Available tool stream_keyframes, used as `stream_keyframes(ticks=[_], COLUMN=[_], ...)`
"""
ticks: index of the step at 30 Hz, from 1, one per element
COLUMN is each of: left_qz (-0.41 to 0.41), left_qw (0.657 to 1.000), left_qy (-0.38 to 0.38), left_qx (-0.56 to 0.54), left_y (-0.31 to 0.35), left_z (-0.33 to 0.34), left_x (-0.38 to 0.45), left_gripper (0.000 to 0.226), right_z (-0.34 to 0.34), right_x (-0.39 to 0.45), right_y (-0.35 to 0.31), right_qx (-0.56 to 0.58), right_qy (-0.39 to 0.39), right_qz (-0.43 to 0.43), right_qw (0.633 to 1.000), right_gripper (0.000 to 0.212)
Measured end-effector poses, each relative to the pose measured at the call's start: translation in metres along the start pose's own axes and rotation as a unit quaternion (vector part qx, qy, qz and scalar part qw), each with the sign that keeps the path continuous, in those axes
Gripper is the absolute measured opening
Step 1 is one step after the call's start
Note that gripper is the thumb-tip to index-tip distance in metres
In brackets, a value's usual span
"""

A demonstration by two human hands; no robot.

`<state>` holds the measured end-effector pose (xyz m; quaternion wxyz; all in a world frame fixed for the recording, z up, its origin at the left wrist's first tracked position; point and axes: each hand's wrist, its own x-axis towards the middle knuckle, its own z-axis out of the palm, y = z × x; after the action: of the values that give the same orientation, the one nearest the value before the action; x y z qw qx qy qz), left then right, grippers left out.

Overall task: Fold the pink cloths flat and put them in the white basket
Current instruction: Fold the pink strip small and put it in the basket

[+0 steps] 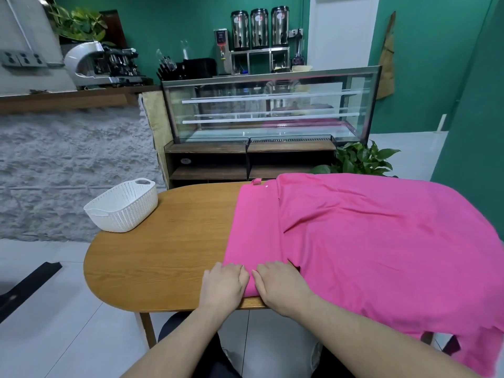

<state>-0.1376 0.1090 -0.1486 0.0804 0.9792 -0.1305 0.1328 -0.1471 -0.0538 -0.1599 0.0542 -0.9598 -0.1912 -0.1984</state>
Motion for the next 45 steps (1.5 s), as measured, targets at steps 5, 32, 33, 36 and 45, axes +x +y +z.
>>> stream_keyframes(ticks=[5, 32, 33, 36, 45], left_qz=[0.068, 0.132, 0.129, 0.109, 0.014], left_qw=[0.992, 0.988, 0.990, 0.993, 0.992], left_qy=[0.105, 0.071, 0.058, 0.034, -0.052], left_qx=[0.026, -0.023, -0.014, -0.021, -0.111], left_y=[-0.008, -0.026, -0.026, -0.016, -0.008], left_z=[0.013, 0.023, 0.023, 0.009, -0.002], left_x=[-0.010, -0.012, -0.010, -0.003, 0.009], left_gripper=[0.030, 0.037, 0.040, 0.028, 0.038], right_z=[-0.010, -0.013, -0.014, -0.013, 0.003], right_x=[0.000, 0.006, 0.006, 0.003, -0.004], right_y=[-0.004, -0.004, -0.004, -0.006, -0.003], right_qx=[0.005, 0.073, 0.072, 0.042, -0.057], right_qy=[-0.029, -0.042, -0.045, -0.029, 0.022], right_qz=[0.012, 0.070, 0.075, 0.069, 0.005], right_qw=[1.000, 0.994, 0.994, 0.996, 0.998], right_gripper=[0.039, 0.025, 0.025, 0.028, 0.033])
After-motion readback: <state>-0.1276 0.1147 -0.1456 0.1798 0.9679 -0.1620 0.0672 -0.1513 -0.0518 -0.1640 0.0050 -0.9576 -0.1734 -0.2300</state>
